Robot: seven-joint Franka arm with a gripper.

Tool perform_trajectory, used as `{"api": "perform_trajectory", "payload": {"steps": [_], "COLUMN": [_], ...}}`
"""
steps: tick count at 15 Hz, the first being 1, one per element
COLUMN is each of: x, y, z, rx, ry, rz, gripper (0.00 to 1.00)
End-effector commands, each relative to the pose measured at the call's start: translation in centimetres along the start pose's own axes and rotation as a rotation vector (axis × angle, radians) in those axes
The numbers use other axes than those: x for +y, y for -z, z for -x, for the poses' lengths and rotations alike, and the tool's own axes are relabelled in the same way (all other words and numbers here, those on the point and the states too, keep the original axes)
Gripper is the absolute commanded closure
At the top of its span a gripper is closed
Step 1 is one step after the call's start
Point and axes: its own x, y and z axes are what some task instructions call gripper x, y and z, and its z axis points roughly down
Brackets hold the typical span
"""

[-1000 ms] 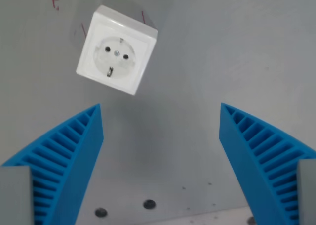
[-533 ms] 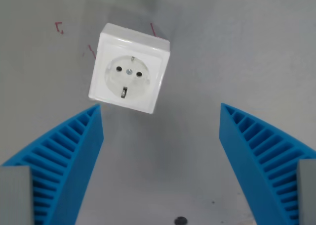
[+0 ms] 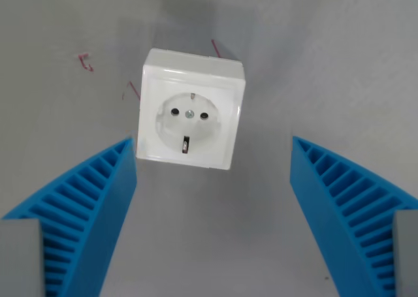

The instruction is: Move above the white socket

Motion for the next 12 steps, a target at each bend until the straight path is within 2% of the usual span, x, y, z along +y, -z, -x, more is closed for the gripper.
{"api": "perform_trajectory", "payload": {"steps": [1,12], "x": [-0.6,-1.2], "y": [-0.8,-2.0], "z": [0.3,0.4], "rx": [0.085,0.083], "ry": [-0.156,-0.138], "rz": [-0.002,0.01], "gripper": [0.0,0.0]}}
